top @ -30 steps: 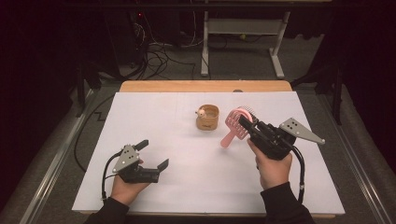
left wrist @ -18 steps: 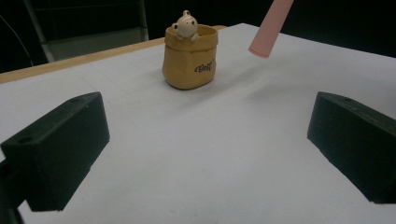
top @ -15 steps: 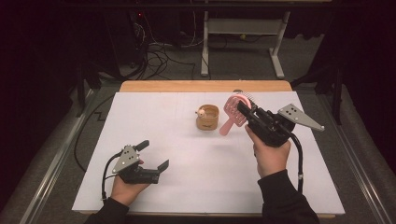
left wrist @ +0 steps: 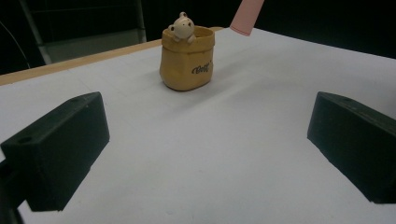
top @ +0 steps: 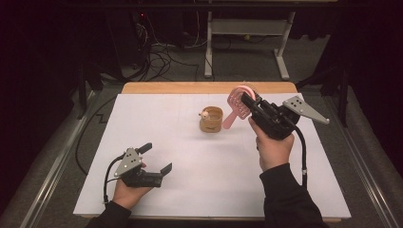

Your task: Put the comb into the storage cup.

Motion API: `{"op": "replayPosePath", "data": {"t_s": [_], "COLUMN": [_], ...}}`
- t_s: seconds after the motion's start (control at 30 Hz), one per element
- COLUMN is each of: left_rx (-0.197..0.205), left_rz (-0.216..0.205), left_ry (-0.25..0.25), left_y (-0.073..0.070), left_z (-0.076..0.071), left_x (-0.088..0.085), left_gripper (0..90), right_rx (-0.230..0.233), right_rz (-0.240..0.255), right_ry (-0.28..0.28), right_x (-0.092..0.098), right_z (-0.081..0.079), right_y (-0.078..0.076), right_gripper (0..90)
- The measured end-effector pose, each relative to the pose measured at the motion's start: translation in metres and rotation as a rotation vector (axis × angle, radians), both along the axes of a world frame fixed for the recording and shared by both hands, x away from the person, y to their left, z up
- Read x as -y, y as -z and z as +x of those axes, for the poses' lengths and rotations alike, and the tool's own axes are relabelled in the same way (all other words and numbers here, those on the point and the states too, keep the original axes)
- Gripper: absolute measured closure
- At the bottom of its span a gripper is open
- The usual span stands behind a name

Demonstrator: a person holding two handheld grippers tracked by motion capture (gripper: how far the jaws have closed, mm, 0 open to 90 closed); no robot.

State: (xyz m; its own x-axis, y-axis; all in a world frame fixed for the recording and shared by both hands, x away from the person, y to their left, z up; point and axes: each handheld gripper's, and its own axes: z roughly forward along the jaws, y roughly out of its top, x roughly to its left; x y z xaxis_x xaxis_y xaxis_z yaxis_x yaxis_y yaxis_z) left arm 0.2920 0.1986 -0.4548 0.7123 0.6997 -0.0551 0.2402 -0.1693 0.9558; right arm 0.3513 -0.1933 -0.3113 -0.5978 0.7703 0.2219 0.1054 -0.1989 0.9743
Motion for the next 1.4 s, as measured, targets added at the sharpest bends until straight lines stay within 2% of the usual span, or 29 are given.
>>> {"op": "replayPosePath", "data": {"t_s": [0.57,1.4], "left_rx": [0.004,0.005], "left_rz": [0.0,0.006], "left_ry": [0.001,0.003], "left_y": [0.0,0.0], "left_z": [0.0,0.001], "left_x": [-0.001,-0.001], "left_gripper": [0.0,0.0], "right_rx": [0.028,-0.008], "right_rz": [-0.004,-0.021], "right_ry": [0.005,0.015], "right_x": [-0.016,-0.039], "right_z": [0.02,0.055], "right_y": [-0.014,-0.001], "right_gripper": [73.1,73.0]}}
